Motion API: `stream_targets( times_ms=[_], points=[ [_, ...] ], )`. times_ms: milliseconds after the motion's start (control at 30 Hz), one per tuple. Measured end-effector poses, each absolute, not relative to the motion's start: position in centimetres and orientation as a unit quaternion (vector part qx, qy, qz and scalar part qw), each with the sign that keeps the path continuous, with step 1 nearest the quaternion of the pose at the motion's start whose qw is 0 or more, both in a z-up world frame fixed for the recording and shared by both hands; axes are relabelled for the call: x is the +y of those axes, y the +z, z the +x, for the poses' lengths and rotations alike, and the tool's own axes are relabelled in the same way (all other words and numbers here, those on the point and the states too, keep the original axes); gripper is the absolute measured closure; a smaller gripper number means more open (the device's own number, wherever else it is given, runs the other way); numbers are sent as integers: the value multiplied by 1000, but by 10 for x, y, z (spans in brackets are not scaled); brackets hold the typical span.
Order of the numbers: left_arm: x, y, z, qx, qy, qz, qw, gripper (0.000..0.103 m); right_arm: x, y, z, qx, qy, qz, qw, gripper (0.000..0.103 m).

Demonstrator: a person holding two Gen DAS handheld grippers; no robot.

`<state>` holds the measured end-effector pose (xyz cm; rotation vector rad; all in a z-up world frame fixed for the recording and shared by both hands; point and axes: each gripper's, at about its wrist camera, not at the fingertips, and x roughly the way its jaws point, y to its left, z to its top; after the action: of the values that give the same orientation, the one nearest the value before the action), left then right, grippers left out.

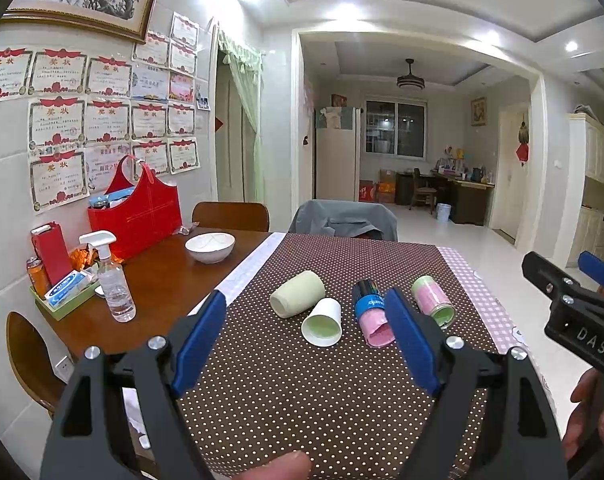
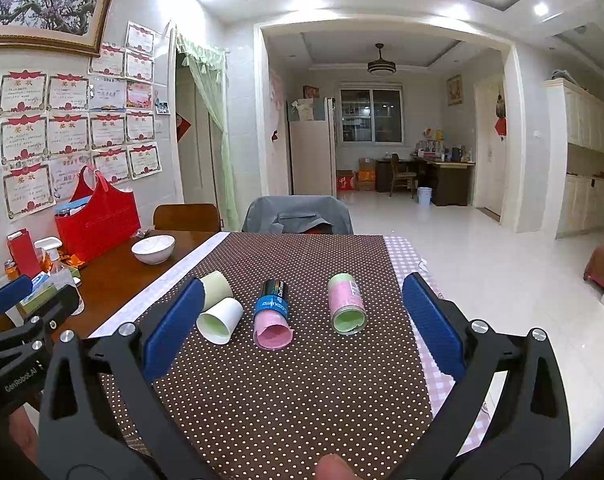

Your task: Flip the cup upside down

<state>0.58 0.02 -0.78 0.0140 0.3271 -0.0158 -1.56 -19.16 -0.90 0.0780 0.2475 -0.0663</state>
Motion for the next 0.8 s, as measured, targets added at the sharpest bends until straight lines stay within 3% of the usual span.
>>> stream_targets(
  times_ms=[800],
  points=[
    [-7,-9,4,163,-10,7,987,23,-185,-8,-15,124,-29,34,991,6]
  ],
)
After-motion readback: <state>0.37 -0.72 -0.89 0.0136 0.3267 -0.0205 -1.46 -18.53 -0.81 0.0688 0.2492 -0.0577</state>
